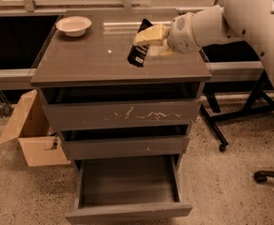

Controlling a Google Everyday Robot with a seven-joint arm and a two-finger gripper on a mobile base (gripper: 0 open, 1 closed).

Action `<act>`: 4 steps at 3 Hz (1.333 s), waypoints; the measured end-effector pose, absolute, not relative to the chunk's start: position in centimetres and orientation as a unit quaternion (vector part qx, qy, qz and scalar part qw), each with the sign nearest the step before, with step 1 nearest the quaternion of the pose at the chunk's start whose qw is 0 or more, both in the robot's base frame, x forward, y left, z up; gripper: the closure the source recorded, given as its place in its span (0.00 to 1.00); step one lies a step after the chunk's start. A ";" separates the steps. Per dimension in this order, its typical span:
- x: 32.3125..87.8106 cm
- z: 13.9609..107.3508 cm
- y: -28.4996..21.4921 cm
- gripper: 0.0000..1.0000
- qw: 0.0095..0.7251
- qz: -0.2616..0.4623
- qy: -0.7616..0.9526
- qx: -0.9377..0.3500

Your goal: Pick rxbar chocolate from bottom drawer and place on counter

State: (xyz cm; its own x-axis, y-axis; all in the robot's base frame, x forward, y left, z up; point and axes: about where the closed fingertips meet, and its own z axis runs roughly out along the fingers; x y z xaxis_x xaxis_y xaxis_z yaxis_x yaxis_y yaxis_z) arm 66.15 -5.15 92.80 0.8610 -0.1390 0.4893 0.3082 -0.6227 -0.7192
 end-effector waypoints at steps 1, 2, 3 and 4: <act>69.6 94.8 -4.9 1.00 0.441 -0.274 -0.021 -0.854; 73.0 95.6 -4.1 0.82 0.435 -0.277 0.009 -0.856; 75.9 95.0 -3.1 0.59 0.425 -0.270 0.036 -0.863; 78.1 93.7 -2.4 0.35 0.414 -0.255 0.060 -0.872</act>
Offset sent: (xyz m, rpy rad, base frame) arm 0.1121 0.0184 0.0400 0.0474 0.0449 -0.1921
